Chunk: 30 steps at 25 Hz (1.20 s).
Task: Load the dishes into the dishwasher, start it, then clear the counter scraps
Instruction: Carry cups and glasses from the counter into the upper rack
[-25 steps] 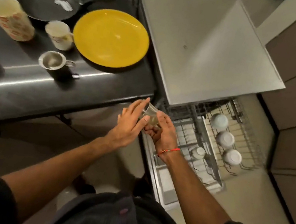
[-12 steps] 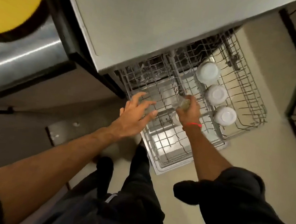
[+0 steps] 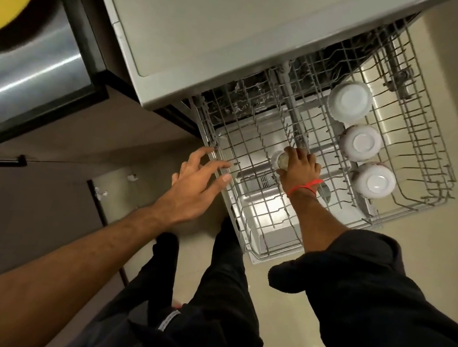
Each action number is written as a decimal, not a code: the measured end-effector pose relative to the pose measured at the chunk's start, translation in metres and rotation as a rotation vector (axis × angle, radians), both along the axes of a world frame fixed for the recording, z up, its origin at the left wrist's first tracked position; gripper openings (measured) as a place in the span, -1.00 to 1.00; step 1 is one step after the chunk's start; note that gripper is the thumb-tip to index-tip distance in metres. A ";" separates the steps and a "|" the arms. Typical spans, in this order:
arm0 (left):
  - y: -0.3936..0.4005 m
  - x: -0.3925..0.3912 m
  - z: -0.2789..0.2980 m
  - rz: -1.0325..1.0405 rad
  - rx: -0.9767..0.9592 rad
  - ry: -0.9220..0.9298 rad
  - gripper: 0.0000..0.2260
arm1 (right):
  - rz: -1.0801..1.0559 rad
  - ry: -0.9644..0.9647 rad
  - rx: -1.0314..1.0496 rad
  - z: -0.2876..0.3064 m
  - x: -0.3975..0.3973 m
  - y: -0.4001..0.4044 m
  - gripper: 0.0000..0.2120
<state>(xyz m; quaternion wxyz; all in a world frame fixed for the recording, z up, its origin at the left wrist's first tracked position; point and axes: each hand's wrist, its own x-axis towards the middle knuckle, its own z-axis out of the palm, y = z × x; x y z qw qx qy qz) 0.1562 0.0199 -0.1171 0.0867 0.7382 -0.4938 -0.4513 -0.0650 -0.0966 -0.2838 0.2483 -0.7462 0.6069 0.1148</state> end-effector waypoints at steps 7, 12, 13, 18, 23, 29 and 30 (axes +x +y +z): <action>0.009 0.009 -0.001 0.061 0.026 0.000 -0.67 | 0.012 0.005 0.044 -0.004 0.005 0.007 -0.30; 0.013 0.015 0.006 0.073 0.019 0.002 -0.65 | -0.011 -0.008 -0.052 0.026 0.000 0.005 -0.25; 0.013 0.018 0.009 0.078 0.013 0.000 -0.65 | -0.045 -0.040 -0.076 0.033 0.001 0.003 -0.29; 0.033 0.047 0.027 0.150 -0.149 -0.005 -0.69 | -0.029 -0.429 -0.206 0.079 0.032 0.009 -0.72; 0.067 0.108 0.058 0.408 -0.464 -0.099 -0.80 | 0.192 -0.823 -0.223 0.153 0.145 0.047 -0.83; 0.104 0.221 0.091 0.730 -0.718 -0.243 -0.79 | 0.307 -1.090 -0.104 0.237 0.318 0.090 -0.82; 0.109 0.241 0.095 0.763 -0.735 -0.273 -0.77 | 0.271 -1.106 -0.054 0.247 0.345 0.097 -0.82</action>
